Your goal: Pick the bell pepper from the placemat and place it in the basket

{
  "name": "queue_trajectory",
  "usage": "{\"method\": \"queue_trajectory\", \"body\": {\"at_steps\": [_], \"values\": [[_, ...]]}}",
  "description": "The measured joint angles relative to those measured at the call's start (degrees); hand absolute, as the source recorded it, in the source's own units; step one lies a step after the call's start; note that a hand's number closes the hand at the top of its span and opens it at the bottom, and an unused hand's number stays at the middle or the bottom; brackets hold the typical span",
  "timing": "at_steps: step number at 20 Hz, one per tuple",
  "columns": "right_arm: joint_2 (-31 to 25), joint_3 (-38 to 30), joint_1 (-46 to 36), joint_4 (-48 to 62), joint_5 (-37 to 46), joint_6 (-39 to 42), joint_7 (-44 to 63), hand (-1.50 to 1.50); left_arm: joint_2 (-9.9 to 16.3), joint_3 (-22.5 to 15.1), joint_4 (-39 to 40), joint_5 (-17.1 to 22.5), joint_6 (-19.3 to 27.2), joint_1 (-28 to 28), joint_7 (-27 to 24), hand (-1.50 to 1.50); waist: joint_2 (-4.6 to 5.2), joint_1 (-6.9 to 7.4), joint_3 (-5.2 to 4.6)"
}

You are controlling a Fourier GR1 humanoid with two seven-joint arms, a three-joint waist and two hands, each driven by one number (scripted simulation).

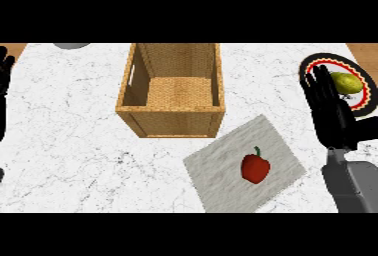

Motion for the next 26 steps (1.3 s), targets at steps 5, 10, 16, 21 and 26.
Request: {"method": "queue_trajectory", "body": {"at_steps": [5, 10, 16, 21, 26], "values": [[3.4, 5.6, -3.7, -1.0, 8.0, -8.1, 3.2, 1.5, -1.7, -3.9, 2.5, -2.3, -3.9, 0.1, -2.8, 0.0, -0.63, 1.26, 0.5], [11.5, 10.7, -6.9, -1.3, 7.6, -21.1, -0.2, -1.5, -2.3, -7.6, 4.1, -2.6, -8.1, 1.2, -4.7, 0.0, -0.85, 2.13, 0.87], [15.2, 22.1, -14.9, 5.9, 18.8, -44.0, 3.5, -1.5, -3.8, -10.3, 6.1, -3.4, -10.4, 1.0, -6.1, 0.0, -1.04, 3.18, 0.53], [9.7, 26.5, -20.4, 15.6, 29.3, -49.0, 15.7, -1.5, -3.7, -10.4, 6.9, -3.7, -10.5, 1.5, -5.9, 0.0, -2.01, 2.04, 0.0], [1.8, 31.7, -24.7, 23.0, 34.3, -39.8, 29.1, -1.5, -3.5, -10.2, 7.4, -3.9, -10.5, 1.9, -6.0, 0.0, -2.8, 1.34, -0.45]]}}
